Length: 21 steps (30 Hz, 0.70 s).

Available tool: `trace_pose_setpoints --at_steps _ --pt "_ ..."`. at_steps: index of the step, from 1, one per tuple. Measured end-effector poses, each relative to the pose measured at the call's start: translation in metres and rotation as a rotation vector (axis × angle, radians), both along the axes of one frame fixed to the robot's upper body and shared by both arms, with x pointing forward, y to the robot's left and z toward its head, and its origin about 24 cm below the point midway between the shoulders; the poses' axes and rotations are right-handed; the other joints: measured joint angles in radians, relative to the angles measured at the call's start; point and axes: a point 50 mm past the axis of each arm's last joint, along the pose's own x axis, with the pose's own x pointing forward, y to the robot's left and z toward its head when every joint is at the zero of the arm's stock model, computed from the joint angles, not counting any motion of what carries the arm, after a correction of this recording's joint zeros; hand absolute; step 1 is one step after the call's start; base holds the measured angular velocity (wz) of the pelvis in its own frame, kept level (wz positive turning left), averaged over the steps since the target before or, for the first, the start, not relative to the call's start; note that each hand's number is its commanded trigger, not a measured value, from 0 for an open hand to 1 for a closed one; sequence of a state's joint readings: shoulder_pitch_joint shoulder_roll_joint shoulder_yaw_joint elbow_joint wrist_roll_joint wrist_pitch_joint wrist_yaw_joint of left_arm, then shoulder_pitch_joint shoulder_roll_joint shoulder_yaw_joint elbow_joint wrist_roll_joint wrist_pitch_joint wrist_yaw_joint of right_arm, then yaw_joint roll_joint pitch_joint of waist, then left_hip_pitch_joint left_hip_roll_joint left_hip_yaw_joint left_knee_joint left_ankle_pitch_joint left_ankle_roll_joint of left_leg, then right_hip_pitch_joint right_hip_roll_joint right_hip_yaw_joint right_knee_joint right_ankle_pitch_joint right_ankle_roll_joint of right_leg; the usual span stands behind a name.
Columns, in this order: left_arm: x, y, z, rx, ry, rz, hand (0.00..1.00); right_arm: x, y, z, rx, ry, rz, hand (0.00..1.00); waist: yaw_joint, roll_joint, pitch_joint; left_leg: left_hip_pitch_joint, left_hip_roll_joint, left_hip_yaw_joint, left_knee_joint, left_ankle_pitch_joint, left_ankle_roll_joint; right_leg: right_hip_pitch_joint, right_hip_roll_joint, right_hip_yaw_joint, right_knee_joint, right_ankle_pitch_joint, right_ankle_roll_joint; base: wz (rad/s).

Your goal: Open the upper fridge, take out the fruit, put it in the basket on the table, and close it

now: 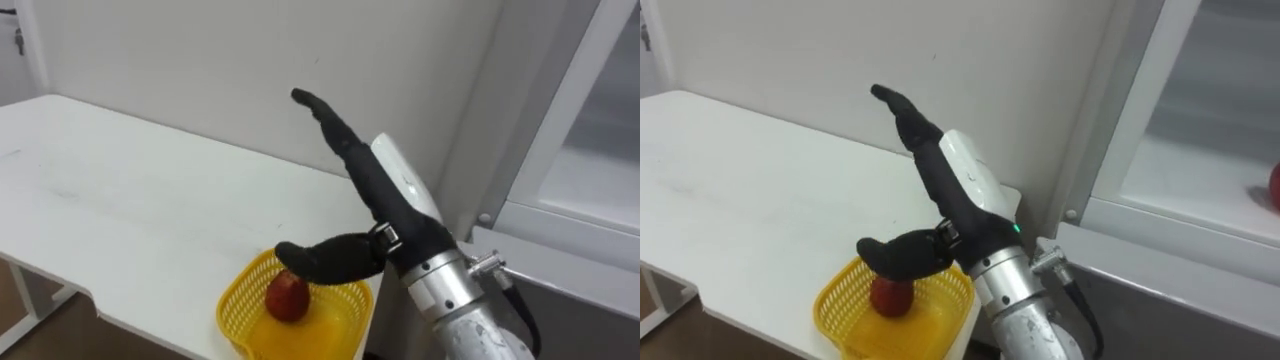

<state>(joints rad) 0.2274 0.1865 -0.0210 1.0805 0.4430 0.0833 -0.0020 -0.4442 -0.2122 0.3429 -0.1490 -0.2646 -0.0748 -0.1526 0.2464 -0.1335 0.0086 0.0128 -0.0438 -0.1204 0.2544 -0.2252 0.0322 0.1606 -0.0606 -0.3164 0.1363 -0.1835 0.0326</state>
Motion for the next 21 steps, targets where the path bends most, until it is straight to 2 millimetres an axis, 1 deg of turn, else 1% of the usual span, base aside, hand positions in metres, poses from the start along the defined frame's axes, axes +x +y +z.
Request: trace_pose_setpoints --at_steps 3,5,6,8,9,11,12,13,14,16,17,20,21 --pt "0.000 0.000 0.000 0.009 -0.006 0.001 0.00 -0.004 -0.005 0.008 0.064 -0.033 -0.013 0.00 -0.002 0.000 -0.0007 0.009 0.001 0.013 -0.002 0.000 0.000 0.001 -0.001 0.014 0.000 0.000 0.000 -0.14" --pt "0.001 0.000 0.000 0.014 -0.018 0.021 0.00 -0.011 -0.010 0.012 0.102 -0.058 -0.023 0.00 -0.006 0.001 -0.0004 0.010 0.003 0.028 -0.003 0.000 0.000 -0.003 -0.003 0.018 0.000 0.000 0.000 -0.15" --pt "0.001 0.000 0.000 0.013 -0.019 0.025 0.00 -0.012 -0.012 0.013 0.108 -0.066 -0.024 0.00 -0.008 0.002 0.0001 0.009 0.003 0.029 -0.003 0.000 0.001 -0.004 -0.003 0.017 0.000 0.000 0.000 -0.05" --pt "-0.002 0.000 -0.001 0.011 -0.012 0.039 0.00 -0.017 -0.017 0.023 0.138 -0.110 -0.031 0.00 -0.036 0.009 0.0008 0.007 0.002 0.030 -0.002 0.000 0.001 -0.004 -0.005 0.017 0.001 0.000 0.000 0.00" --pt "-0.003 0.000 -0.001 0.012 -0.009 0.041 0.00 -0.019 -0.019 0.026 0.148 -0.126 -0.036 0.00 -0.044 0.011 0.0000 0.008 0.002 0.031 -0.003 0.000 0.001 -0.004 -0.005 0.018 0.001 0.000 0.000 -0.06" --pt "-0.005 0.000 -0.001 0.016 -0.005 0.045 0.00 -0.026 -0.025 0.038 0.190 -0.186 -0.046 0.00 -0.054 0.018 -0.0039 0.013 0.010 0.042 -0.006 0.000 0.001 -0.007 -0.005 0.027 0.002 0.000 0.000 -0.17" --pt "-0.007 0.000 -0.001 0.020 0.000 0.053 0.00 -0.033 -0.029 0.046 0.224 -0.234 -0.052 0.00 -0.057 0.023 -0.0073 0.018 0.012 0.054 -0.012 0.000 0.001 -0.008 -0.003 0.041 0.003 0.000 0.000 -0.27" --pt "-0.010 -0.001 -0.002 0.022 0.006 0.060 0.00 -0.040 -0.032 0.053 0.253 -0.288 -0.058 0.00 -0.070 0.028 -0.0109 0.022 0.011 0.062 -0.017 0.000 0.001 -0.008 -0.002 0.046 0.003 0.000 0.000 -0.25" --pt "-0.013 -0.001 -0.002 0.023 0.010 0.062 0.00 -0.045 -0.035 0.058 0.275 -0.335 -0.068 0.00 -0.083 0.032 -0.0115 0.028 0.011 0.066 -0.020 0.000 0.001 -0.004 0.000 0.051 0.005 0.000 0.000 -0.16" --pt "-0.016 -0.001 -0.002 0.024 0.012 0.068 0.00 -0.052 -0.042 0.063 0.313 -0.387 -0.093 0.00 -0.099 0.033 -0.0137 0.037 0.017 0.076 -0.028 0.000 0.001 -0.003 0.004 0.066 0.008 0.000 0.000 -0.17" --pt "-0.016 -0.002 -0.002 0.020 0.008 0.066 0.00 -0.055 -0.044 0.065 0.333 -0.410 -0.104 0.00 -0.105 0.034 -0.0135 0.045 0.019 0.084 -0.034 0.000 0.000 -0.003 0.005 0.072 0.008 0.000 0.000 -0.22" --pt "-0.014 -0.002 -0.002 0.014 -0.002 0.063 0.00 -0.061 -0.051 0.068 0.369 -0.450 -0.135 0.00 -0.126 0.036 -0.0138 0.051 0.023 0.095 -0.034 0.000 0.000 -0.004 0.007 0.080 0.014 0.000 0.000 -0.13" --pt "-0.014 -0.002 -0.001 0.013 -0.010 0.060 0.00 -0.063 -0.056 0.070 0.386 -0.474 -0.154 0.00 -0.140 0.036 -0.0144 0.052 0.023 0.095 -0.034 0.000 0.000 -0.003 0.007 0.082 0.016 0.000 0.000 0.00"
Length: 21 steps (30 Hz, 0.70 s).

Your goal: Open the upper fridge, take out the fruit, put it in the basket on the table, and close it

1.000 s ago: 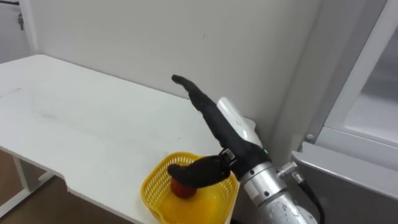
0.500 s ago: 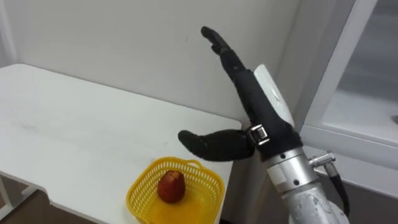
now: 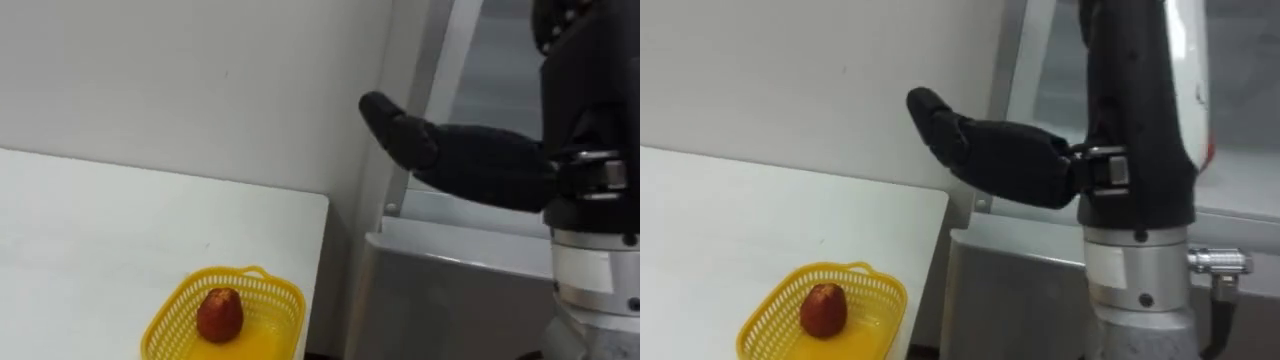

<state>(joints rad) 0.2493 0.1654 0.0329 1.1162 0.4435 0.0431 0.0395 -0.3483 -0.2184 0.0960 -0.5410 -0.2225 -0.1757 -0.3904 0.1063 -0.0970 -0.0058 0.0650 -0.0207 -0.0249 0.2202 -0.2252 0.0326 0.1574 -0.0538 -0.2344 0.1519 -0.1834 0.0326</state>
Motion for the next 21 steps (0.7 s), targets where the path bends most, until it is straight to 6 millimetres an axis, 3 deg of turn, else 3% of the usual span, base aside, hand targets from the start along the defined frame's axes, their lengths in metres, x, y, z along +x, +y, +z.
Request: trace_pose_setpoints --at_steps 9,13,21 --pt "-0.004 0.001 0.001 0.004 -0.016 -0.005 0.00 -0.016 -0.025 -0.001 0.111 -0.117 -0.128 0.00 -0.035 0.007 0.0011 0.015 0.005 0.025 -0.001 0.000 0.000 0.002 0.003 0.023 0.002 0.001 -0.001 -0.08" --pt "-0.004 0.001 0.001 0.006 -0.025 -0.004 0.00 -0.018 -0.030 0.000 0.143 -0.150 -0.136 0.00 -0.050 0.023 0.0032 0.018 0.007 0.034 -0.009 0.000 -0.001 0.001 0.005 0.033 0.003 0.002 -0.003 -0.05" --pt "-0.005 -0.001 0.000 0.015 -0.025 -0.003 0.00 -0.011 -0.038 -0.009 0.140 -0.096 -0.179 0.00 -0.070 0.030 0.0044 0.034 0.007 0.036 -0.016 0.000 -0.001 0.016 0.004 0.029 0.001 0.002 -0.004 0.00"
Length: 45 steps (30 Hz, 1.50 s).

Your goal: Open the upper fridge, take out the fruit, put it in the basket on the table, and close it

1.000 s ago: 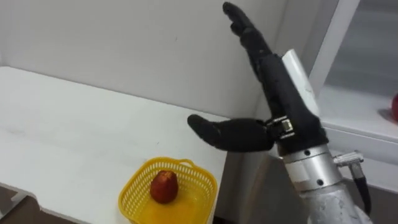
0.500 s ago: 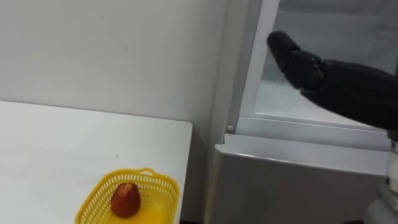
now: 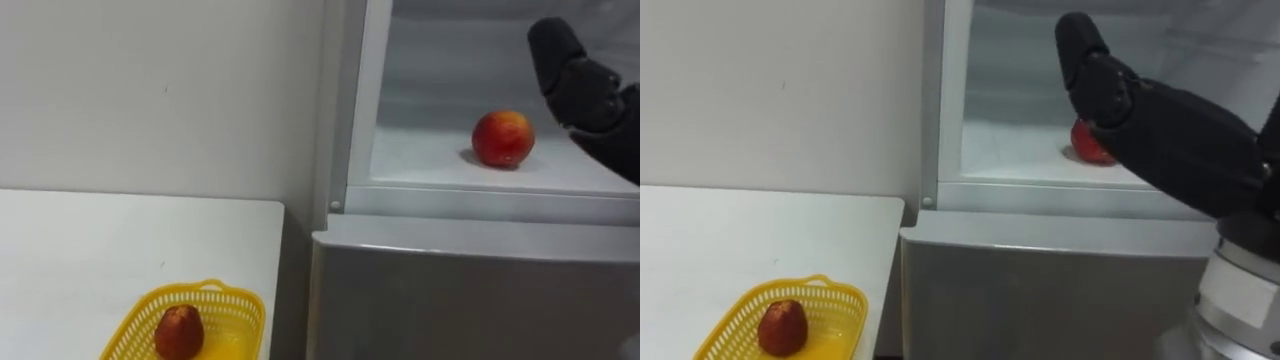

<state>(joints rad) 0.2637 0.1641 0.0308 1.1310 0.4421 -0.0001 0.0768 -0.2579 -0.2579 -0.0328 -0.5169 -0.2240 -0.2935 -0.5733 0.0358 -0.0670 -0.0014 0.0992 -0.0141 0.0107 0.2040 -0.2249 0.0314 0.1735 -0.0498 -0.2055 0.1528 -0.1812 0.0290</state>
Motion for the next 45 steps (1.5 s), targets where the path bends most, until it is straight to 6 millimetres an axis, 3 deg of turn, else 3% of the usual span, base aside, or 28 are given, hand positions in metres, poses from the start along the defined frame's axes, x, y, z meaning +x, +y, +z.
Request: trace_pose_setpoints --at_steps 8,15,20,28,34,45 --pt "0.000 0.000 0.000 -0.015 0.022 -0.002 0.00 0.023 -0.010 -0.016 -0.071 0.204 -0.010 0.00 -0.001 -0.006 0.0039 0.000 0.000 0.001 -0.001 0.000 0.000 -0.002 0.000 0.002 0.000 0.000 0.000 0.00" --pt "0.001 0.004 0.001 -0.005 0.023 0.004 0.00 0.044 -0.024 -0.035 -0.093 0.385 -0.036 0.00 0.003 -0.026 0.0027 -0.007 0.000 0.001 0.002 0.000 0.000 -0.011 0.000 0.001 0.000 0.000 0.000 0.00" --pt "0.004 0.005 0.001 -0.006 0.025 -0.007 0.00 0.053 -0.037 -0.045 -0.058 0.458 -0.088 0.00 0.029 -0.032 0.0012 -0.017 0.000 -0.003 0.002 0.000 0.000 -0.021 0.000 -0.001 0.000 0.000 0.000 0.02" --pt "0.009 0.005 0.002 -0.014 0.009 -0.010 0.00 0.075 -0.045 -0.040 0.001 0.479 -0.080 0.00 0.046 -0.030 0.0026 -0.024 0.000 -0.018 0.004 0.001 -0.001 -0.029 0.000 -0.014 -0.001 0.000 0.000 0.03" --pt "0.010 0.005 0.003 -0.027 0.001 -0.010 0.00 0.086 -0.057 -0.040 -0.015 0.529 -0.118 0.00 0.056 -0.044 0.0046 -0.025 -0.001 -0.021 0.003 0.001 -0.001 -0.028 0.000 -0.018 -0.001 0.000 0.000 0.00" --pt "0.012 0.007 0.005 -0.032 -0.014 0.012 0.00 0.093 -0.077 -0.029 0.043 0.546 -0.149 0.00 0.051 -0.058 0.0086 -0.018 0.000 -0.024 0.002 0.001 -0.001 -0.021 -0.001 -0.045 -0.002 0.000 0.000 0.01"
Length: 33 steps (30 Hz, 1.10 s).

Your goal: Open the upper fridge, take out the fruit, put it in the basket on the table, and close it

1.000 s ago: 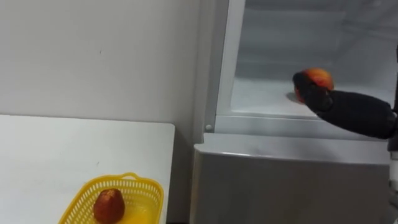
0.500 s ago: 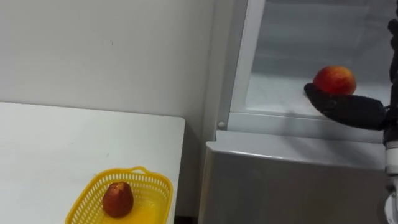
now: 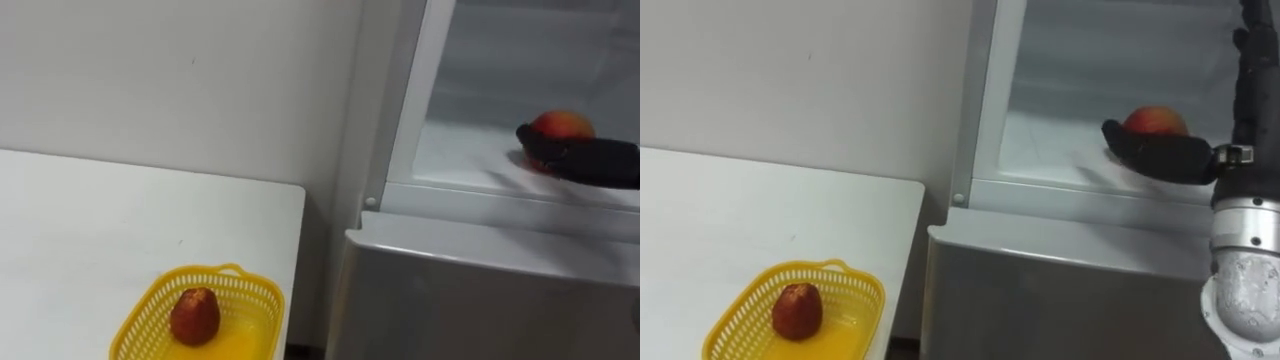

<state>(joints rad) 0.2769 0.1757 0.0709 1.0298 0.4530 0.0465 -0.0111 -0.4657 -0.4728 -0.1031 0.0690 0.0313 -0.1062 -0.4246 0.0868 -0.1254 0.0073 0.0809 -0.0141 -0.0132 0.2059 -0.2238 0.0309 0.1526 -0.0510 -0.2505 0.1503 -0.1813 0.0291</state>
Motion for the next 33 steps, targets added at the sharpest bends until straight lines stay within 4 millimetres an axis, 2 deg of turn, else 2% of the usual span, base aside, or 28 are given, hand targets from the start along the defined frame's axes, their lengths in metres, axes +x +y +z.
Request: trace_pose_setpoints --at_steps 5,11,14,21,28,33 --pt "-0.002 0.001 0.000 0.004 0.003 0.007 0.00 0.002 -0.002 -0.001 0.005 0.009 -0.005 0.00 -0.003 -0.003 -0.0021 0.001 0.000 -0.003 0.001 0.000 0.000 0.003 0.000 -0.002 0.000 0.000 0.000 0.01" --pt "-0.006 0.003 0.000 0.016 0.022 0.020 0.00 0.008 -0.010 -0.014 0.023 0.094 -0.027 0.00 -0.005 -0.016 -0.0113 -0.001 -0.001 -0.015 0.005 0.000 0.000 0.008 0.000 -0.006 0.001 0.000 0.000 0.05" --pt "-0.006 0.007 0.001 0.030 0.035 0.024 0.00 0.014 -0.016 -0.026 0.064 0.185 -0.015 0.00 -0.005 -0.028 -0.0108 -0.006 -0.001 -0.018 0.011 0.000 0.000 0.008 -0.002 -0.015 0.001 0.000 0.000 0.03" --pt "-0.011 0.016 0.004 0.054 0.063 0.025 0.00 0.019 -0.022 -0.041 0.084 0.287 0.014 0.00 -0.006 -0.030 -0.0099 -0.017 -0.002 -0.018 0.018 0.000 0.000 0.006 -0.005 -0.026 0.001 0.000 0.000 0.00" --pt "-0.012 0.017 0.005 0.058 0.058 0.018 0.00 0.020 -0.033 -0.047 0.080 0.346 0.029 0.00 -0.006 -0.028 -0.0082 -0.019 -0.006 -0.018 0.027 0.000 0.000 0.011 -0.004 -0.027 0.001 0.000 0.000 0.01" --pt "-0.012 0.017 0.005 0.058 0.059 0.019 0.00 0.021 -0.033 -0.049 0.082 0.366 0.054 0.00 -0.007 -0.027 -0.0077 -0.022 -0.005 -0.019 0.028 0.000 0.000 0.010 -0.004 -0.027 0.002 0.000 0.000 0.00"
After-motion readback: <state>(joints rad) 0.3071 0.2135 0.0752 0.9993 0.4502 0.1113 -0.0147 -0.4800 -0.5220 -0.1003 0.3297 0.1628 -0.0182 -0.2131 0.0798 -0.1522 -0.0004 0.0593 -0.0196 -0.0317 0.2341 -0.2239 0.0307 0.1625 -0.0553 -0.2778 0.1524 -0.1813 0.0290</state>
